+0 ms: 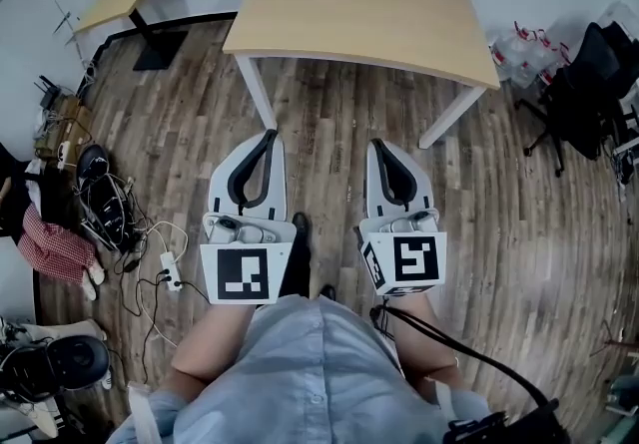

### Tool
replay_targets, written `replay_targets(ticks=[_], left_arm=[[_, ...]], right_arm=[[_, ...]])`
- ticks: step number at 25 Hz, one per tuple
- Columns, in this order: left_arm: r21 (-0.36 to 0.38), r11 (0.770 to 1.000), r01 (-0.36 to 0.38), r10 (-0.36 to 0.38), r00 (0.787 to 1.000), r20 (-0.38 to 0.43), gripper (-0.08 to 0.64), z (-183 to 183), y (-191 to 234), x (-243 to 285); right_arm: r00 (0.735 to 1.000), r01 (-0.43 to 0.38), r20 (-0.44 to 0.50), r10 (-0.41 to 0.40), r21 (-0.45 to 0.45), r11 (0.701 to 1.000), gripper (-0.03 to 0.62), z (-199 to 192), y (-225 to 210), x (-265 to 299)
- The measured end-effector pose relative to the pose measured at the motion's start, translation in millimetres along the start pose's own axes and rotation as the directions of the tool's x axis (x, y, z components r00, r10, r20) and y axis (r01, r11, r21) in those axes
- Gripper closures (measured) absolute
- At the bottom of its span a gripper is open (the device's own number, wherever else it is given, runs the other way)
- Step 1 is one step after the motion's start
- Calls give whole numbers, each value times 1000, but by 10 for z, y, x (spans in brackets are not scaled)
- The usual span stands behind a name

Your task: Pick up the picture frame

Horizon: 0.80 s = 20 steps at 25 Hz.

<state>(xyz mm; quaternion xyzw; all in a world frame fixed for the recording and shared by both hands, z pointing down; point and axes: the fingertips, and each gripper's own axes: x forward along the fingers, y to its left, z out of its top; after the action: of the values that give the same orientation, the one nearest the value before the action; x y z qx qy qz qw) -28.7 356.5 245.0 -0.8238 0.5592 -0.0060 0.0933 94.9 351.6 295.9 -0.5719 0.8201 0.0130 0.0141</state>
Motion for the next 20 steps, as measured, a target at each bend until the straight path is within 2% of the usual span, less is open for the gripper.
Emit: replay_targets(ticks=[6, 13, 20], left_arm=[[-13, 1000, 3, -3, 1000, 6, 558, -126, 337, 664], [-13, 1000, 1, -1, 999, 51, 558, -166, 912, 1477], [-11, 1000, 11, -11, 997, 77, 558, -233, 1210, 1885]], right_arm=[[999, 31, -6, -32, -22, 999, 591, -9, -300, 698], [999, 51, 7, -51, -44, 998, 591, 44, -471, 1664], [998, 55, 22, -54, -57, 997, 591, 91, -498, 2173]])
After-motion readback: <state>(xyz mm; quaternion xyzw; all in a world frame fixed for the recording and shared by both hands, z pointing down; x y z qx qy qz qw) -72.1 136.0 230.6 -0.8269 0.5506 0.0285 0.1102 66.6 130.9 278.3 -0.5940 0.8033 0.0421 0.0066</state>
